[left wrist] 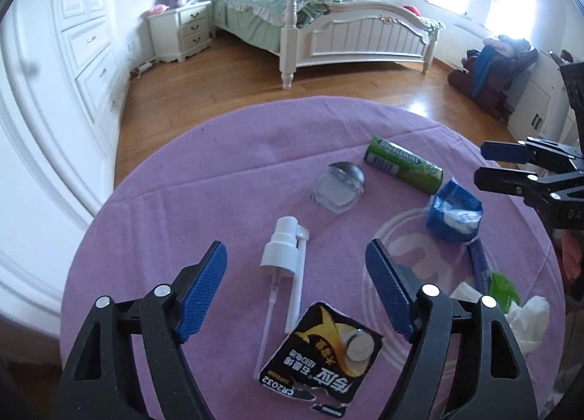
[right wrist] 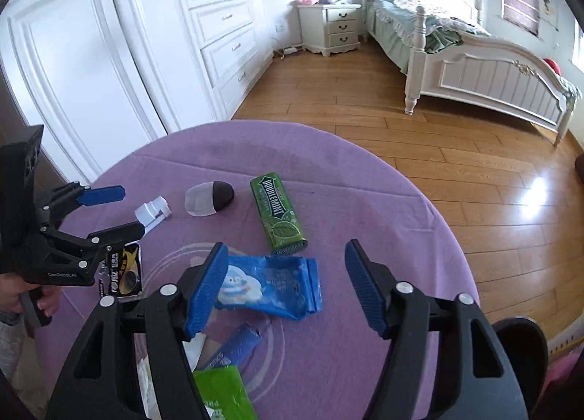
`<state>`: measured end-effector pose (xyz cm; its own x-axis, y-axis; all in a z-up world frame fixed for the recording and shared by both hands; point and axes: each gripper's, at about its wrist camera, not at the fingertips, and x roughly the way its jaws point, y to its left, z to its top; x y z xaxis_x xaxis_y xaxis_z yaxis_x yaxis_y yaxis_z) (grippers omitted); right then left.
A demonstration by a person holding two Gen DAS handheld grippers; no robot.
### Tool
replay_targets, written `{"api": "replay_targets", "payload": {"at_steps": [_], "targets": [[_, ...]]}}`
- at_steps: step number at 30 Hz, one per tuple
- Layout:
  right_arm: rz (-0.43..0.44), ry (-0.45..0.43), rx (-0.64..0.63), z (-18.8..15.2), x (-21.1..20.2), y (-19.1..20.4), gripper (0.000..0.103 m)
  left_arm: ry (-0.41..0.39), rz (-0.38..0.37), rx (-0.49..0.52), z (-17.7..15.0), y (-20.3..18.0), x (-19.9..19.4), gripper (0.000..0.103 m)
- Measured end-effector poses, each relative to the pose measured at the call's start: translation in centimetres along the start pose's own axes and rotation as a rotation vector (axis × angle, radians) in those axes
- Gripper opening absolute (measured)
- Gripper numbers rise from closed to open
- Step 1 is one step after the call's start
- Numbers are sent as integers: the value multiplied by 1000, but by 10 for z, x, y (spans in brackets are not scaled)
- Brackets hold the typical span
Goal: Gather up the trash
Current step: 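Grasp the white spray pump with the left gripper while the right grasps the green Doublemint pack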
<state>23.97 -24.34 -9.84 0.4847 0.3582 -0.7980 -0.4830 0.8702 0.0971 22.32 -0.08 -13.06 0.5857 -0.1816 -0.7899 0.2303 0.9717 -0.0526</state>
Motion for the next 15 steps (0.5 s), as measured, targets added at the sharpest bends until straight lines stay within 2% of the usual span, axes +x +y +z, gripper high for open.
{"api": "replay_targets", "payload": {"at_steps": [4,6,9,10,12,13,15], "targets": [[-34,63,-78,13,30,8,55,30,5,29,-1,4,14,64],[-36,92,-97,16,41,7,52,45,-6,26,0,5,20,52],[-51,134,-114,19,56,8,52,54,12,44,0,3,25,43],[-52,147,-117,19,60,8,47,58,24,60,0,1,25,41],[-36,144,-112,22,61,10,39,57,19,60,2,2,24,30],[-32,145,-110,22,60,10,33,55,11,49,3,4,24,29],[-30,142,-108,23,60,12,31,47,-4,27,5,8,24,28]]}}
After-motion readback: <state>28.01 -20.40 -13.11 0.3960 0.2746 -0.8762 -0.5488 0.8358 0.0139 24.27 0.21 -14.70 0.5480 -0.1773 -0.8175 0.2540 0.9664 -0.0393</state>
